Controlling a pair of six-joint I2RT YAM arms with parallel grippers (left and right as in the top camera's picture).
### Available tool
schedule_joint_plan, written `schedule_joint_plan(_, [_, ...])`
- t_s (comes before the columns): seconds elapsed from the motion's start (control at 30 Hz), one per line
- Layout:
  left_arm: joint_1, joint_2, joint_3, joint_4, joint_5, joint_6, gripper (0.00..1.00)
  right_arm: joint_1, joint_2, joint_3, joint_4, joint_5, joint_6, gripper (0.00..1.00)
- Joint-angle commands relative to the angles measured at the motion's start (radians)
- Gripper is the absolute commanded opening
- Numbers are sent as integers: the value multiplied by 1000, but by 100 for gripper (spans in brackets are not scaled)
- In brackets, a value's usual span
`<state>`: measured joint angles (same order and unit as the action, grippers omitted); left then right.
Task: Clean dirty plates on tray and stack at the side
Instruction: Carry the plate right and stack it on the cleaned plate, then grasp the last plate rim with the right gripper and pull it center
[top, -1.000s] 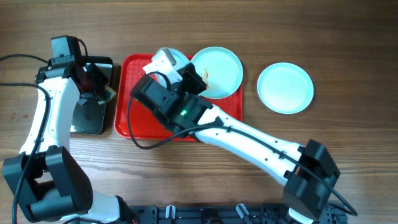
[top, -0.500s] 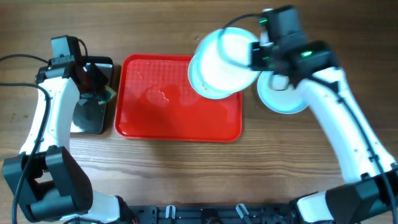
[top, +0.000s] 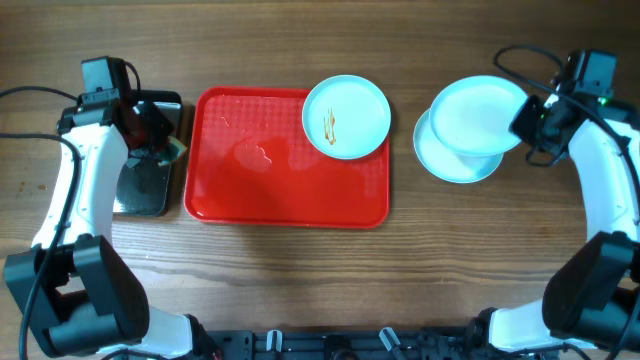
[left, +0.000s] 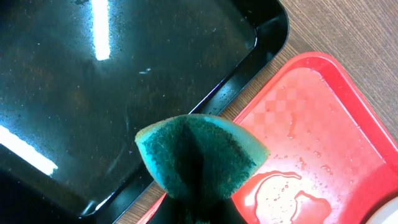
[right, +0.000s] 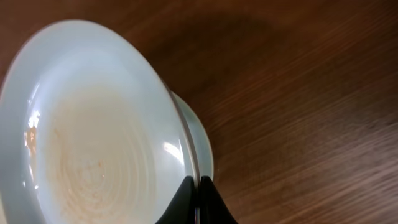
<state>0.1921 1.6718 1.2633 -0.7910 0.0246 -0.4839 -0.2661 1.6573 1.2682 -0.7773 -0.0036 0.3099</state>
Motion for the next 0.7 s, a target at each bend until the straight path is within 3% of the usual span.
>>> schedule_joint_plan(0.0, [0,5,1,5,4,5,4,0,27,-92,71,-50,14,4])
schedule_joint_plan(0.13, [0,5,1,6,5,5,4,0,56,-132,93,-52,16,6])
schedule_joint_plan(0.17, [0,5,1,8,4,5,4,0,65,-132,92,-61,10,17])
schedule_joint_plan(0.2, [0,5,1,10,4,5,4,0,65,-130,95,-102,5,33])
schedule_joint_plan(0.37, [0,5,1,19,5,5,4,25,63,-72,89,-304,-23,56])
schedule_joint_plan(0.5, [0,5,1,20,5,5,4,158,63,-1,78,-333,-5,56])
schedule_joint_plan(0.67, [0,6,1,20,5,5,4,376,124,85,85,-279,119,56])
